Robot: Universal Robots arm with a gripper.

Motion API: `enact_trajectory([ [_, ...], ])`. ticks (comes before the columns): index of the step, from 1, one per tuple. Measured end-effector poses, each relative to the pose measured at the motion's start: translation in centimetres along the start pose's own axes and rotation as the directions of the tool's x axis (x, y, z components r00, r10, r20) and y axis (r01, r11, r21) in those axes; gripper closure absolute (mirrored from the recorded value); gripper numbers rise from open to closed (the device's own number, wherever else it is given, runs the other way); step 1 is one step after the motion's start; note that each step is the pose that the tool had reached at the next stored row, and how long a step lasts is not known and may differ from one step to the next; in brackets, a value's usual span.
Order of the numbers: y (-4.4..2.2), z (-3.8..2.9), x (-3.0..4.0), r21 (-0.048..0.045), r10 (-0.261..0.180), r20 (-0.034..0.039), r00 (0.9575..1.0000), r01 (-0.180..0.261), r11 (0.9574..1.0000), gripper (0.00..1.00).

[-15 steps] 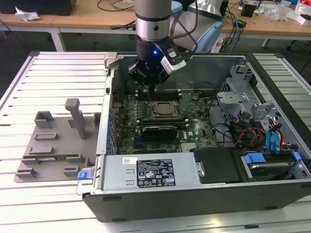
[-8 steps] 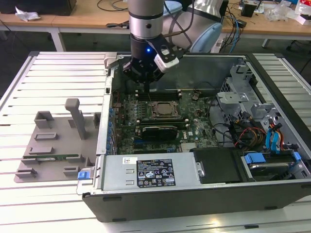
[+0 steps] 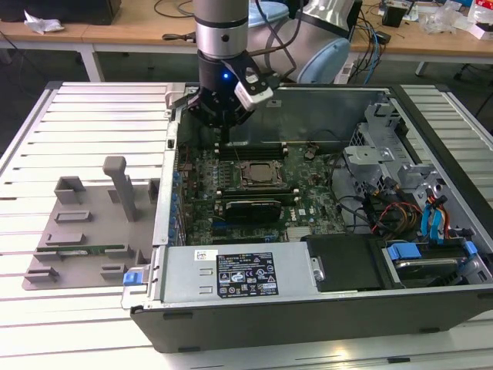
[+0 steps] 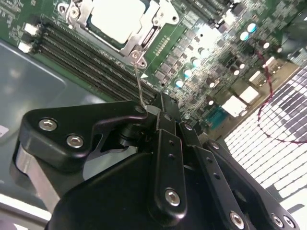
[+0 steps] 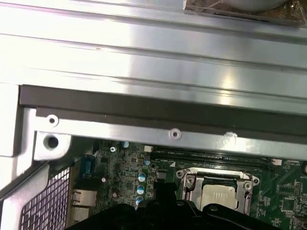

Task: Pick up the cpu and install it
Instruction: 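Install the first cpu locking lever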

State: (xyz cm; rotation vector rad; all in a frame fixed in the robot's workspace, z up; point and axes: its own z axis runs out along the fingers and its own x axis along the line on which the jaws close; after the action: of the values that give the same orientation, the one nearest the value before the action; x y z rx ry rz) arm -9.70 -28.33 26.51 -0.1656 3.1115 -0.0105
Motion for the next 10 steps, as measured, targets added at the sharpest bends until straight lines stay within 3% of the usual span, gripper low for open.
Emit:
enact_trajectory([
  [3,0.03,0.18,-0.1,-0.0017,0.0,0.0002,1.0,0.0,1.0,0.89],
  [10,-0.12,0.22,-1.46,-0.0016,0.0,0.0002,1.0,0.0,1.0,0.89],
])
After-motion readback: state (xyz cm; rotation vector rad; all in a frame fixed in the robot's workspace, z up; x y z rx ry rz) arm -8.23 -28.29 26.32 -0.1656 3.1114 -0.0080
